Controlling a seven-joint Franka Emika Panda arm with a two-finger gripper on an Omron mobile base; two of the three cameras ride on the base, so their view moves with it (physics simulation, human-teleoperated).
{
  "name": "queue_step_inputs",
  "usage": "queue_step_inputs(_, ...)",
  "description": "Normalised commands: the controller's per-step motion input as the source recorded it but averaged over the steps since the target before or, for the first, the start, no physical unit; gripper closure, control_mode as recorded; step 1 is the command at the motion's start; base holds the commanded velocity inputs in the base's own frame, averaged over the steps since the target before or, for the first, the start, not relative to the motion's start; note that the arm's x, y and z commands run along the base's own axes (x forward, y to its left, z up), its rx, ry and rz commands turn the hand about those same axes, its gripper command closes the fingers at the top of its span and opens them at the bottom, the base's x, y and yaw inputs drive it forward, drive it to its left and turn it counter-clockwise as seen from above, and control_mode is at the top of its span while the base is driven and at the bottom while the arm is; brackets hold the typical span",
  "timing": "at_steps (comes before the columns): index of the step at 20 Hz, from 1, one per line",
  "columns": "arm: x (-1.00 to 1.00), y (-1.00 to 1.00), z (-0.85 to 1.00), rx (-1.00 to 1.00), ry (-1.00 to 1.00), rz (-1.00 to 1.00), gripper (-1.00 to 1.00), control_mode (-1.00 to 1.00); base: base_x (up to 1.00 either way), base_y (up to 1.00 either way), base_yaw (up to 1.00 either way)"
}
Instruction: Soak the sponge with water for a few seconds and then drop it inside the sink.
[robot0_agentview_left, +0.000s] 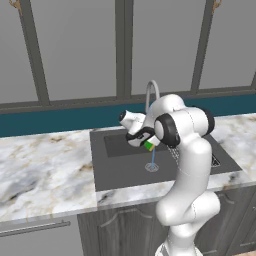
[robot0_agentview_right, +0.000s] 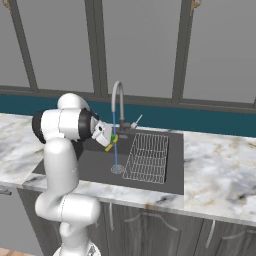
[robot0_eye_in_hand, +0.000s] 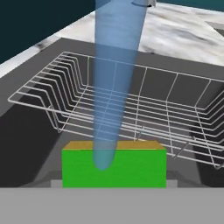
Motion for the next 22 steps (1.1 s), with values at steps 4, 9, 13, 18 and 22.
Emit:
queue_step_inputs(4, 0.00, 0.07, 0.00, 0.00, 0.00, 0.00, 1.00, -1.00, 0.00, 0.00, 0.00)
queue_step_inputs(9, 0.00, 0.33, 0.00, 0.01, 0.00, 0.00, 1.00, -1.00, 0.00, 0.00, 0.00)
queue_step_inputs(13, 0.00, 0.48, 0.00, 0.05, 0.00, 0.00, 1.00, -1.00, 0.00, 0.00, 0.00)
queue_step_inputs(18, 0.00, 0.41, 0.08, 0.11, 0.00, 0.01, 1.00, -1.00, 0.00, 0.00, 0.00)
queue_step_inputs(22, 0.03, 0.19, 0.00, 0.15, 0.05, 0.17, 1.00, -1.00, 0.00, 0.00, 0.00)
